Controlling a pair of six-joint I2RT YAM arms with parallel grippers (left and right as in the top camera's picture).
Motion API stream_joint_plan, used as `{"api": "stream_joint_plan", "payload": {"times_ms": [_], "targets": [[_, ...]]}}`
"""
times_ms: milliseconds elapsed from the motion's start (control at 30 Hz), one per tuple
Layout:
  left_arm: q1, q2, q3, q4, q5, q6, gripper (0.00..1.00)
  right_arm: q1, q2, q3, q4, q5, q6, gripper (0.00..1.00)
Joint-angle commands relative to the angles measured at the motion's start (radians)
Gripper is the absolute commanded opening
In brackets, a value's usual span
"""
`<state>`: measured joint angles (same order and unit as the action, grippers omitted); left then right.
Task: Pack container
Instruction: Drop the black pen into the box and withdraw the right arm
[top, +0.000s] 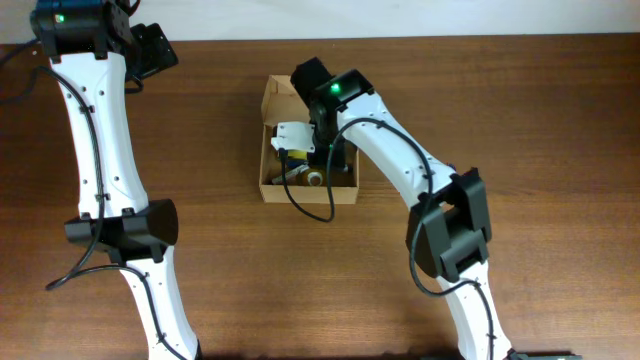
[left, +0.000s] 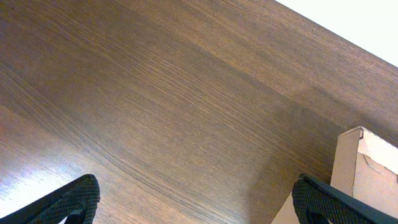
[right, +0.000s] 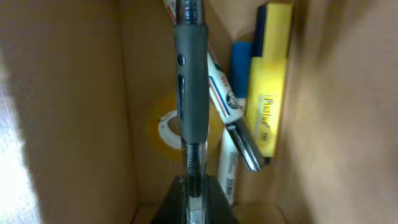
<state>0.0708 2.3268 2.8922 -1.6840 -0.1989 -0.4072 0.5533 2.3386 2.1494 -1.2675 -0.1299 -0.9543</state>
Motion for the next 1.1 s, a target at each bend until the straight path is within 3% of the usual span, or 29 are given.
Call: {"api": "stream_joint_plan", "payload": {"times_ms": [0, 33, 100, 233, 333, 467, 667, 733, 867, 1067], "targets": [[0.003, 0.003, 0.012, -0.003, -0.004, 0.005, 1.00, 0.003, 0.024, -0.005, 0.008, -0.010, 0.039, 0.35], [0.003, 0.003, 0.012, -0.003, -0.004, 0.005, 1.00, 0.003, 0.025, -0.005, 0.015, -0.010, 0.084, 0.47], [0.003, 0.003, 0.012, -0.003, -0.004, 0.005, 1.00, 0.003, 0.025, -0.005, 0.034, -0.010, 0.182, 0.49], [0.003, 0.003, 0.012, -0.003, -0.004, 0.005, 1.00, 0.003, 0.015, 0.004, 0.050, -0.008, 0.286, 0.47], [0.003, 0.003, 0.012, -0.003, -0.004, 0.005, 1.00, 0.003, -0.008, 0.031, 0.025, 0.017, 0.366, 0.35], [0.003, 0.003, 0.012, -0.003, -0.004, 0.005, 1.00, 0.003, -0.064, 0.136, -0.064, 0.071, 0.470, 0.31], [0.003, 0.003, 0.012, -0.003, -0.004, 0.005, 1.00, -0.011, -0.181, 0.377, -0.187, 0.433, 0.752, 0.36], [0.003, 0.003, 0.012, -0.003, -0.004, 0.005, 1.00, -0.036, -0.231, 0.400, -0.201, 0.454, 0.789, 0.37], [0.003, 0.003, 0.012, -0.003, -0.004, 0.005, 1.00, -0.163, -0.343, 0.316, -0.200, 0.442, 0.854, 0.37], [0.003, 0.003, 0.012, -0.003, -0.004, 0.005, 1.00, -0.444, -0.464, -0.058, -0.058, 0.292, 0.844, 0.40]]}}
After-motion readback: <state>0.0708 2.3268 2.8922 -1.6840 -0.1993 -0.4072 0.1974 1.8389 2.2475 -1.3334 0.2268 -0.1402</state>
